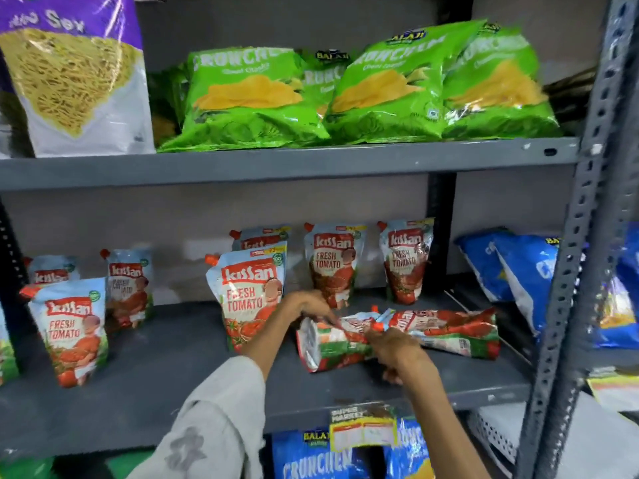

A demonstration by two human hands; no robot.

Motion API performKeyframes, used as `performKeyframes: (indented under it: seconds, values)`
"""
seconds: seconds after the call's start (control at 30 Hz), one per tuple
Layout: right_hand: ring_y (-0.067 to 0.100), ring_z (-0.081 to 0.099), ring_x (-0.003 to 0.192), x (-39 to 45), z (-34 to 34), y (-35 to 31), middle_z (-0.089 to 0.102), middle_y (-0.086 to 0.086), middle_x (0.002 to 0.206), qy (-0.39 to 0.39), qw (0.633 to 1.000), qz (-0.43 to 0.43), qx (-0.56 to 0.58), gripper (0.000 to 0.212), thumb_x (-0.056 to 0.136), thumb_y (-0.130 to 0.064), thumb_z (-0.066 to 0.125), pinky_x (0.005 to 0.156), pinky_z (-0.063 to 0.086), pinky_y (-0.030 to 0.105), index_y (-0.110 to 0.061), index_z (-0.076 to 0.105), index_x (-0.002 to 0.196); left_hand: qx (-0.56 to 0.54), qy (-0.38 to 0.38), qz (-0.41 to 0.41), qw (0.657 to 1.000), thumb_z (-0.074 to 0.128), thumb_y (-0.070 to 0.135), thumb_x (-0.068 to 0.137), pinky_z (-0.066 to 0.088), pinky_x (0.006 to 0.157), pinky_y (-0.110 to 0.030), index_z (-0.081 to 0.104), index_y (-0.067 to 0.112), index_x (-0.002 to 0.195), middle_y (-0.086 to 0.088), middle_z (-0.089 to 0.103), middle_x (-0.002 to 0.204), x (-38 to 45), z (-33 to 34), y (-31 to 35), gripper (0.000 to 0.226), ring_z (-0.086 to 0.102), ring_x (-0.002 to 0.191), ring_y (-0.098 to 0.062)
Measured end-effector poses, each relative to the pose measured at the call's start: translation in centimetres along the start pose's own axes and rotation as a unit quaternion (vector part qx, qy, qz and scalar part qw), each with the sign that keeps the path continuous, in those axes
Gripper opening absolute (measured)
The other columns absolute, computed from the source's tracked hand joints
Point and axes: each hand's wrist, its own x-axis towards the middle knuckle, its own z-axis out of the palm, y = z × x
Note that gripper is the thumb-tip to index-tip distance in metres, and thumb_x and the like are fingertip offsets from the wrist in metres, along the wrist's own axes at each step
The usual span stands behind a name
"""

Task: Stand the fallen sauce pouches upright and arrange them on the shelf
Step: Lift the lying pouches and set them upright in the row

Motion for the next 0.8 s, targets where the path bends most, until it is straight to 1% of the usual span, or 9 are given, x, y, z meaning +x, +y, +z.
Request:
performKeyframes:
  seconds: [0.07,0.13,0.27,0.33,0.4,0.53,0.6,0.67,0.8]
  values:
    - [0.03,0.076,0.078,0.5,-0.1,0.5,0.065,0.011,0.072,0.0,1.0,-0.001,-0.006,0.05,0.1,-0.051,0.034,0.08,0.061,0.041,-0.006,0.055,0.107,-0.004,-0.019,-0.029,0.999,0.077,0.039,0.082,0.049,0.102,-0.036,0.065,0.005,0.129,-0.009,0.067,0.131,-0.7,0.2,0.0,0.059,0.063,0.119,-0.026]
    - [0.03,0.076,0.07,0.8,-0.4,0.8,0.065,0.012,0.067,-0.011,1.0,-0.003,0.0,0.049,0.1,-0.05,0.033,0.07,0.064,0.039,-0.005,0.052,0.095,-0.037,-0.029,-0.06,0.997,0.077,0.041,0.082,0.051,0.102,-0.037,0.064,0.005,0.128,-0.008,0.068,0.127,-1.6,0.4,0.3,0.06,0.064,0.117,-0.025]
    - [0.031,0.07,0.045,1.0,-1.7,1.5,0.067,0.022,0.077,-0.122,0.982,-0.009,0.141,0.05,0.095,-0.055,0.044,0.041,0.058,0.036,-0.007,0.05,0.083,-0.15,-0.041,-0.09,0.984,0.086,0.041,0.072,0.045,0.051,-0.018,0.064,0.011,0.086,0.003,0.066,0.063,-4.7,1.7,0.8,0.04,0.059,0.056,-0.008]
    - [0.028,0.072,0.048,0.8,-2.0,1.8,0.07,0.018,0.077,-0.189,0.961,-0.038,0.197,0.041,0.096,-0.05,0.049,0.044,0.058,0.035,-0.01,0.055,0.088,-0.211,-0.008,-0.079,0.974,0.09,0.039,0.067,0.044,0.046,-0.02,0.057,0.014,0.091,0.002,0.063,0.072,-6.2,3.0,0.7,0.047,0.057,0.063,-0.009]
    - [0.024,0.074,0.065,0.9,-2.2,2.2,0.076,0.011,0.08,-0.235,0.938,-0.084,0.243,0.031,0.097,-0.04,0.052,0.055,0.061,0.036,-0.01,0.063,0.101,-0.235,0.058,-0.057,0.969,0.091,0.039,0.064,0.05,0.048,-0.02,0.058,0.017,0.095,0.004,0.068,0.083,-7.5,4.3,0.8,0.05,0.062,0.073,-0.008]
    - [0.021,0.073,0.082,1.2,-2.4,2.3,0.075,0.012,0.101,-0.279,0.89,-0.167,0.32,0.023,0.099,-0.022,0.054,0.065,0.061,0.038,-0.009,0.063,0.115,-0.246,0.176,0.028,0.953,0.09,0.031,0.068,0.053,0.06,-0.008,0.065,0.025,0.08,0.026,0.072,0.064,-9.4,5.1,0.7,0.028,0.07,0.069,0.007]
    - [0.026,0.072,0.093,1.0,-2.6,1.9,0.074,0.015,0.11,-0.259,0.887,-0.196,0.327,0.023,0.099,-0.019,0.055,0.074,0.062,0.044,-0.008,0.062,0.117,-0.276,0.208,0.053,0.937,0.089,0.025,0.07,0.055,0.067,-0.01,0.061,0.025,0.092,0.024,0.076,0.076,-9.9,5.2,0.6,0.036,0.071,0.077,0.008]
    - [0.026,0.071,0.104,1.0,-2.6,1.6,0.075,0.009,0.112,-0.228,0.89,-0.231,0.319,0.021,0.096,-0.022,0.059,0.084,0.06,0.048,-0.014,0.062,0.116,-0.298,0.236,0.059,0.923,0.089,0.025,0.07,0.059,0.086,-0.028,0.054,0.023,0.106,0.009,0.075,0.102,-10.4,5.4,0.5,0.05,0.071,0.097,-0.006]
    - [0.015,0.064,0.112,1.3,-3.8,-0.3,0.066,-0.001,0.119,-0.123,0.895,-0.315,0.29,0.04,0.092,-0.015,0.066,0.086,0.057,0.03,-0.014,0.04,0.123,-0.29,0.313,0.116,0.897,0.087,0.026,0.073,0.058,0.091,-0.036,0.042,0.028,0.109,0.008,0.07,0.11,-10.5,5.2,0.8,0.058,0.067,0.107,-0.01]
